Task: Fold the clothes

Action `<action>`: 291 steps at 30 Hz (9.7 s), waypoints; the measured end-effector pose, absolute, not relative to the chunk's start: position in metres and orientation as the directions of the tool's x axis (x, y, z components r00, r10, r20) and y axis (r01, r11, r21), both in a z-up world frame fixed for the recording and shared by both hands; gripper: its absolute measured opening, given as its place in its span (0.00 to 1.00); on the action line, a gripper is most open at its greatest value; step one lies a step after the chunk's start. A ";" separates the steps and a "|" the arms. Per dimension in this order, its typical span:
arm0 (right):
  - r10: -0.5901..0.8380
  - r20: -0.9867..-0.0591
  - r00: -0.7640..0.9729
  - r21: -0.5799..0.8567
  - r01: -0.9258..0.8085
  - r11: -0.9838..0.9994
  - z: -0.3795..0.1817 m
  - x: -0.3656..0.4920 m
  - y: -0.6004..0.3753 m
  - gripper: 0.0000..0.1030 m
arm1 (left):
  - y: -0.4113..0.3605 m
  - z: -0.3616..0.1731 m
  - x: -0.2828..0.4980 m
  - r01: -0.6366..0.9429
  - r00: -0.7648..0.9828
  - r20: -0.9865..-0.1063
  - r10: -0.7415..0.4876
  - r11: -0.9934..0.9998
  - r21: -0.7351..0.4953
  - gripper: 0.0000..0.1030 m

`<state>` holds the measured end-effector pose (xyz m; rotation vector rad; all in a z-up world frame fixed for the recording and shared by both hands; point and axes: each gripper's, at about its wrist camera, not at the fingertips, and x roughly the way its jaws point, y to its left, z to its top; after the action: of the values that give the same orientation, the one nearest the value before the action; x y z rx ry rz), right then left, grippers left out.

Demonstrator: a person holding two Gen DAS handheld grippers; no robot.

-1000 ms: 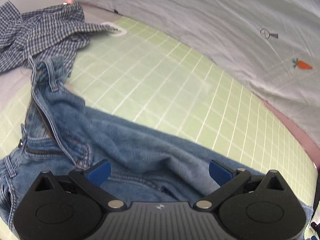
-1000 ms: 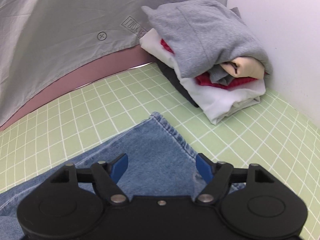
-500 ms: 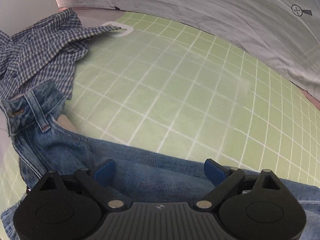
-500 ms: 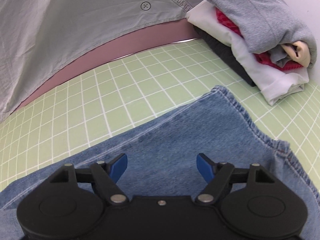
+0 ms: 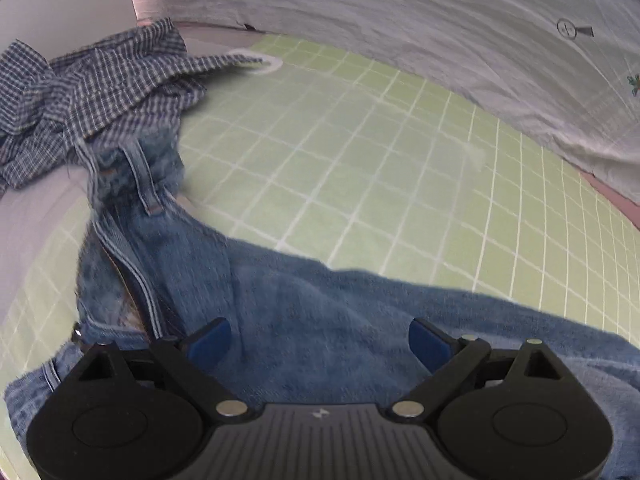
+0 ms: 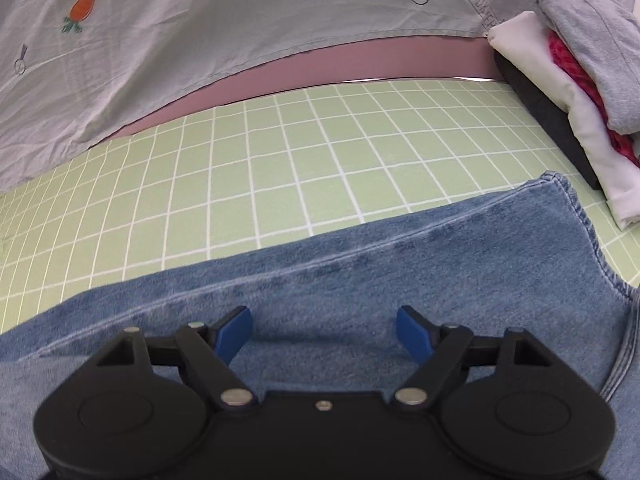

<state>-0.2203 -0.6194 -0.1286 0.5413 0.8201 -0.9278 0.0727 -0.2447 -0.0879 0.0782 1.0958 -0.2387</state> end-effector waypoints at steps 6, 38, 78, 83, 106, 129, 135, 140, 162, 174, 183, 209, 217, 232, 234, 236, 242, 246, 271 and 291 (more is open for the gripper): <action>-0.473 -0.813 0.339 0.042 0.845 0.533 -0.122 -0.223 -0.597 0.78 | -0.217 -0.040 0.127 0.170 0.553 -0.824 -0.121 0.985 -0.031 0.93; -0.451 -0.839 0.304 0.071 0.883 0.463 -0.120 -0.092 -0.553 0.03 | -0.150 -0.095 0.208 0.284 0.416 -0.883 -0.215 0.954 -0.098 0.22; -0.453 -0.787 0.419 0.124 0.826 0.549 -0.100 -0.187 -0.435 0.72 | 0.003 -0.128 0.070 -0.251 0.427 -0.816 -0.391 0.815 -0.522 0.81; -0.465 -0.774 0.429 0.126 0.825 0.551 -0.094 -0.206 -0.420 0.74 | -0.010 -0.127 0.081 -0.217 0.448 -0.785 -0.428 0.800 -0.560 0.34; -0.430 -0.831 0.353 0.095 0.852 0.515 -0.118 -0.244 -0.430 0.77 | -0.004 -0.070 0.014 -0.151 0.612 -0.784 -0.100 0.959 -0.240 0.58; -0.615 -0.768 0.179 -0.104 0.912 0.396 -0.134 -0.473 -0.549 0.84 | -0.199 -0.077 -0.121 0.238 0.523 -0.811 -0.263 0.958 -0.157 0.78; -0.571 -0.787 0.234 -0.057 0.894 0.444 -0.148 -0.504 -0.593 0.79 | -0.237 -0.084 -0.155 0.206 0.502 -0.830 -0.244 0.966 -0.159 0.78; -0.531 -0.789 0.309 0.010 0.870 0.492 -0.144 -0.514 -0.596 0.12 | -0.268 -0.083 -0.162 0.247 0.484 -0.843 -0.236 0.960 -0.127 0.78; -0.529 -0.738 0.419 0.117 0.851 0.512 -0.123 -0.431 -0.681 0.64 | -0.331 -0.126 -0.115 0.231 0.401 -0.910 -0.105 0.973 -0.010 0.83; -0.399 -0.810 0.430 0.100 0.772 0.628 -0.140 -0.387 -0.721 0.19 | -0.344 -0.134 -0.105 0.178 0.416 -0.908 -0.053 0.984 0.024 1.00; -0.545 -0.716 0.436 0.119 0.845 0.521 -0.097 -0.417 -0.782 0.19 | -0.343 -0.134 -0.105 0.180 0.421 -0.905 -0.059 0.984 0.020 1.00; -0.564 -0.724 0.398 -0.054 0.782 0.622 -0.156 -0.309 -0.848 0.30 | -0.347 -0.135 -0.090 0.163 0.413 -0.909 -0.053 0.986 0.016 1.00; -0.641 -0.699 0.316 -0.201 0.774 0.600 -0.158 -0.289 -0.858 0.12 | -0.346 -0.135 -0.089 0.165 0.419 -0.906 -0.056 0.986 0.015 1.00; -0.601 -0.663 0.447 -0.110 0.735 0.669 -0.101 -0.385 -0.678 1.00 | -0.314 -0.096 -0.128 0.335 0.453 -0.872 -0.183 0.942 -0.023 1.00; -0.600 -0.670 0.437 -0.093 0.753 0.652 -0.104 -0.406 -0.653 1.00 | -0.305 -0.091 -0.138 0.350 0.473 -0.861 -0.188 0.937 -0.012 1.00; -0.591 -0.683 0.429 -0.058 0.775 0.629 -0.107 -0.432 -0.630 1.00 | -0.294 -0.087 -0.145 0.343 0.483 -0.853 -0.197 0.939 -0.023 1.00; -0.579 -0.720 0.383 -0.012 0.827 0.562 -0.120 -0.480 -0.576 1.00 | -0.266 -0.079 -0.166 0.326 0.501 -0.837 -0.218 0.944 -0.050 1.00; -0.570 -0.744 0.350 0.008 0.857 0.515 -0.130 -0.507 -0.542 1.00 | -0.249 -0.078 -0.180 0.331 0.512 -0.832 -0.214 0.943 -0.039 1.00; -0.432 -0.817 0.382 0.244 0.908 0.342 -0.154 -0.477 -0.468 1.00 | -0.116 -0.080 -0.140 0.126 0.486 -0.858 -0.167 0.985 -0.120 1.00; -0.518 -0.844 0.140 0.093 0.989 0.115 -0.158 -0.451 -0.478 1.00 | -0.018 -0.111 -0.007 -0.214 0.488 -0.870 -0.073 0.956 -0.200 0.83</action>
<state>-0.4509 -0.4777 -0.1580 0.7947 0.7544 -1.2728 -0.0073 -0.0177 -0.1112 -0.2997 1.0616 0.0870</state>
